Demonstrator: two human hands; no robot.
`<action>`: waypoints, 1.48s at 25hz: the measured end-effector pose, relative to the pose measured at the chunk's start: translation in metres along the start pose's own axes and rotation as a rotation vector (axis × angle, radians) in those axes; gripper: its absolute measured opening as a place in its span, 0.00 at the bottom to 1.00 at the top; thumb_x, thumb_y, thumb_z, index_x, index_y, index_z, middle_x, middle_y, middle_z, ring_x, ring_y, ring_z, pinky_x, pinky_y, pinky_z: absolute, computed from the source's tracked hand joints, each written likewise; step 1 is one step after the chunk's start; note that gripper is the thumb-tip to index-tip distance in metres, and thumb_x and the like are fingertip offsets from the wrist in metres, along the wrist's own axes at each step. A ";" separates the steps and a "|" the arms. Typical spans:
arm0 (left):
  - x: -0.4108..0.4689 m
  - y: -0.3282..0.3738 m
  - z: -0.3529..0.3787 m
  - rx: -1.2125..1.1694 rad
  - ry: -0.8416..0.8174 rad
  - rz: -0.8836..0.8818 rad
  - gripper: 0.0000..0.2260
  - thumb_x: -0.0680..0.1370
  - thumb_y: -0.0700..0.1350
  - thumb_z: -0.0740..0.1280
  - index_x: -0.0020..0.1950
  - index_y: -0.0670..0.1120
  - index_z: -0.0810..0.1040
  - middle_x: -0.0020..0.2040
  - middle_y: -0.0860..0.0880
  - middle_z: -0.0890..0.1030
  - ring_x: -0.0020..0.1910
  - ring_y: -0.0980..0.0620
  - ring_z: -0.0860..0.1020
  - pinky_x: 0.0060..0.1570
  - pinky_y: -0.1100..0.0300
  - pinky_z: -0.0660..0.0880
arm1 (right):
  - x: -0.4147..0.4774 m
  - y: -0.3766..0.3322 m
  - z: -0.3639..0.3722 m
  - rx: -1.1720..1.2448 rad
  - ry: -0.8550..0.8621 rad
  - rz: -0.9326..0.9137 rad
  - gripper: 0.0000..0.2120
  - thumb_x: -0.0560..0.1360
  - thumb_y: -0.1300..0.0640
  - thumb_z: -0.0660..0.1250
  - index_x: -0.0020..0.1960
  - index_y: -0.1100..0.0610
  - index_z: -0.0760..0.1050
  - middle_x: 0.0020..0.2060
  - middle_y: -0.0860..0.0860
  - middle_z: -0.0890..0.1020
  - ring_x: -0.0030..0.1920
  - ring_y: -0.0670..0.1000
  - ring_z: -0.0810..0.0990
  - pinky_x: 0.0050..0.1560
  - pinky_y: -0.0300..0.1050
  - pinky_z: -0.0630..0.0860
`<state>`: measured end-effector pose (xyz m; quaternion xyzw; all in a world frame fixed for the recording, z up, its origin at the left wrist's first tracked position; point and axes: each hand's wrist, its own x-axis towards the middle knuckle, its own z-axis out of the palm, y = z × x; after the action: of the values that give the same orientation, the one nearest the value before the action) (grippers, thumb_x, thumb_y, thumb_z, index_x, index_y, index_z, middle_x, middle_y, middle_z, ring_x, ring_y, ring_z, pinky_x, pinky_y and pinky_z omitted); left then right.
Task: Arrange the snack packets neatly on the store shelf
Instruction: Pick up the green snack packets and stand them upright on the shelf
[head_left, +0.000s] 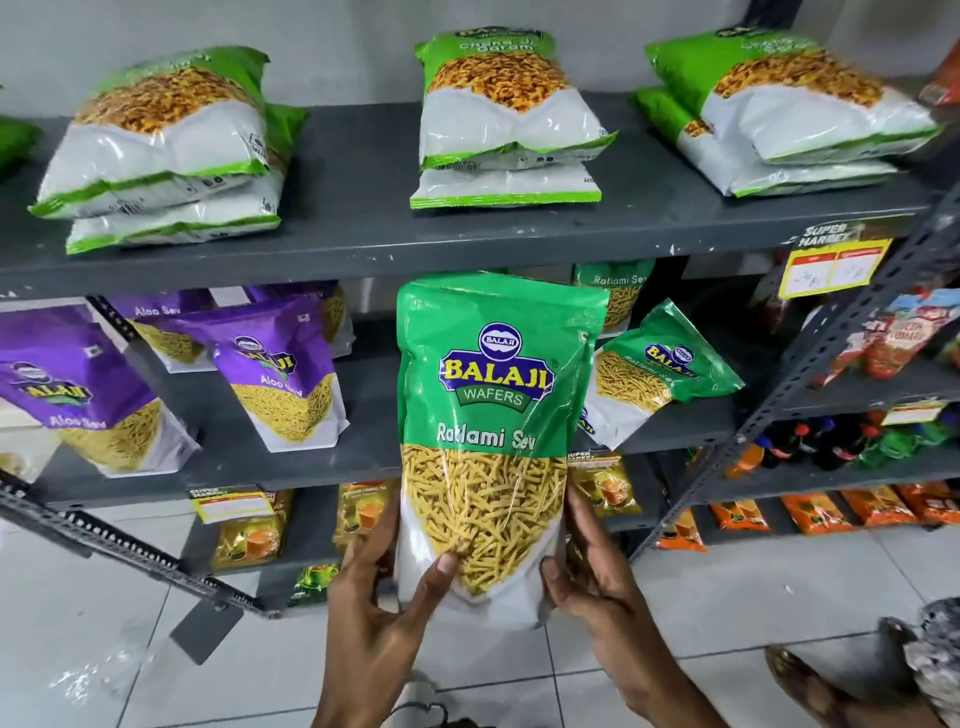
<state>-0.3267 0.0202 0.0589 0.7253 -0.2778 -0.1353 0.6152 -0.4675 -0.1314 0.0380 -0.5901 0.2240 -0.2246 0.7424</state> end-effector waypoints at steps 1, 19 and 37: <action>-0.002 -0.004 0.002 0.017 0.005 -0.020 0.37 0.66 0.62 0.73 0.74 0.54 0.72 0.57 0.56 0.84 0.52 0.52 0.83 0.45 0.70 0.77 | 0.000 0.004 -0.003 -0.011 0.002 0.009 0.30 0.72 0.58 0.70 0.69 0.38 0.64 0.61 0.23 0.75 0.63 0.27 0.73 0.57 0.24 0.72; 0.200 -0.138 0.075 0.214 -0.113 -0.181 0.31 0.70 0.39 0.77 0.67 0.45 0.65 0.61 0.46 0.76 0.60 0.46 0.77 0.58 0.54 0.75 | 0.213 0.065 -0.026 -0.521 0.118 -0.015 0.35 0.72 0.77 0.62 0.71 0.50 0.59 0.62 0.50 0.79 0.57 0.43 0.78 0.48 0.22 0.74; 0.180 -0.130 0.161 0.304 -0.075 0.400 0.16 0.79 0.60 0.61 0.57 0.50 0.69 0.56 0.51 0.67 0.58 0.51 0.68 0.59 0.60 0.67 | 0.219 0.056 -0.075 -0.583 0.591 -0.386 0.26 0.75 0.65 0.66 0.70 0.51 0.65 0.66 0.45 0.72 0.68 0.47 0.72 0.67 0.41 0.71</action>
<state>-0.2369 -0.2029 -0.0740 0.7347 -0.4554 0.0056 0.5028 -0.3335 -0.3095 -0.0465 -0.7158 0.3661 -0.4452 0.3942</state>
